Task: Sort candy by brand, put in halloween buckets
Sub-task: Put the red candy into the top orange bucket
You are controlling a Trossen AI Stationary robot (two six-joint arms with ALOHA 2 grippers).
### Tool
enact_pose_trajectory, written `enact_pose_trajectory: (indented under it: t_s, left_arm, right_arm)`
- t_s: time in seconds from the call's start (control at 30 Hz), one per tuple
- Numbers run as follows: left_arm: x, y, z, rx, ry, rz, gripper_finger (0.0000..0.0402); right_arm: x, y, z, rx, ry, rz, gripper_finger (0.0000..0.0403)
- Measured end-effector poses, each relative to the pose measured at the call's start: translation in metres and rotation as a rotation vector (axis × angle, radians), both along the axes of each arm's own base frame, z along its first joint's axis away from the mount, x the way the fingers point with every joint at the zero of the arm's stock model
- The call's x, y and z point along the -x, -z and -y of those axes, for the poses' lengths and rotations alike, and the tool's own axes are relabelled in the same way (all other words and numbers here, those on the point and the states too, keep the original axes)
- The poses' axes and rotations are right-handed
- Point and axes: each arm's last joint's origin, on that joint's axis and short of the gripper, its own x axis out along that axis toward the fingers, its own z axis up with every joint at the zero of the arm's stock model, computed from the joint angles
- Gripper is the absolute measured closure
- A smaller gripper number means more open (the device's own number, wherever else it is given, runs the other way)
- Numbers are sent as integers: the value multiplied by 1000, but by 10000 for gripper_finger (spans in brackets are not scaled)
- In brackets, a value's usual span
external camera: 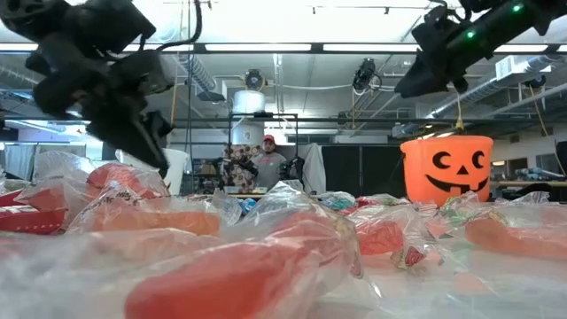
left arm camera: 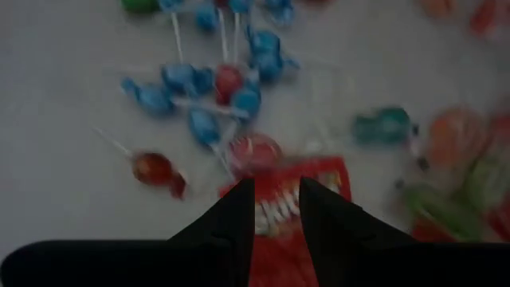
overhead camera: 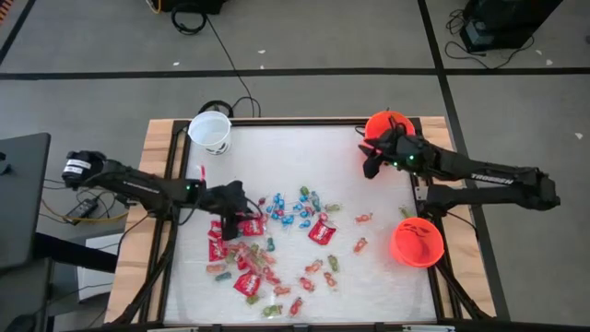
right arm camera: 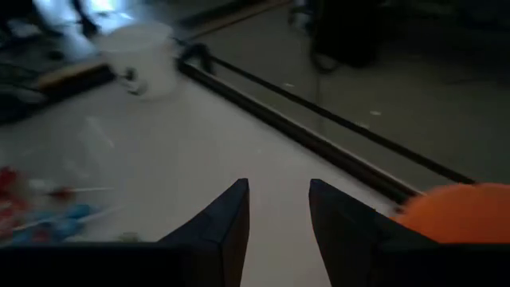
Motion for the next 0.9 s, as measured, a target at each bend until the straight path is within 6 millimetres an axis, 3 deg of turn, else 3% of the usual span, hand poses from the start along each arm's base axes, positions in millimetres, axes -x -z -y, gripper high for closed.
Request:
enact_pose_trajectory:
  t_s: [0.27,0.57,0.9]
  left_arm:
    - [14,11,9,28,-71,-169,297]
    - [6,3,24,20,101,-37,288]
    - [-5,24,27,-74,110,-87,199]
  right_arm:
    - [-22,19,-6,-58,-48,-87,260]
    - [-48,40,-10,-76,-85,-154,260]
    - [-59,46,-17,-81,-149,-150,260]
